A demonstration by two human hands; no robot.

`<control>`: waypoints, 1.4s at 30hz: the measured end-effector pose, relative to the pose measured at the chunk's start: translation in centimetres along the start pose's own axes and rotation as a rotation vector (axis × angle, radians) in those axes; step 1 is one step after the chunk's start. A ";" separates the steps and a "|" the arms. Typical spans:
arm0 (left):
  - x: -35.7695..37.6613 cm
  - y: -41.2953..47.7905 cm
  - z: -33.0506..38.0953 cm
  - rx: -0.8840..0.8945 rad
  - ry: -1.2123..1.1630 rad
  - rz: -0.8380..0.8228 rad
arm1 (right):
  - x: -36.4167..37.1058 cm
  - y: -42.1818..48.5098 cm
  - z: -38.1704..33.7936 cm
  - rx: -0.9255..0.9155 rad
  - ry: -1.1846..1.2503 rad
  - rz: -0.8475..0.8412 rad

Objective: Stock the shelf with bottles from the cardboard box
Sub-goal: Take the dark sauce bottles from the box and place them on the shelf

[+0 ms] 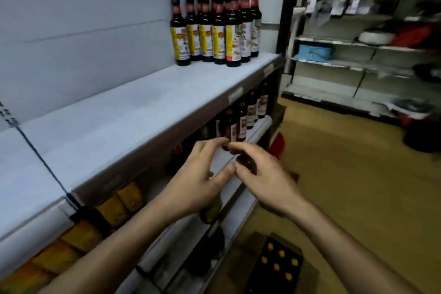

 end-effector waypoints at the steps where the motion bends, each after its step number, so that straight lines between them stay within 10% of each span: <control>1: 2.0 0.2 0.4 -0.005 -0.034 -0.048 | -0.8 -1.0 1.6 0.035 -0.007 0.009; 16: 24.1 -0.5 -3.6 -0.077 -0.245 -0.509 | -1.3 -11.6 20.4 0.565 0.013 0.103; 42: 67.3 -9.3 -35.9 -0.292 -0.249 -0.830 | 27.1 -22.2 66.3 0.926 0.129 0.072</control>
Point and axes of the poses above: each hand's wrist, its own y-axis towards the middle knuckle, its own x-axis out of the palm, z = x × y, the point moved 2 cm from there along y, towards the middle knuckle, and after that the axes turned 4 degrees about y, right-handed, at the moved point
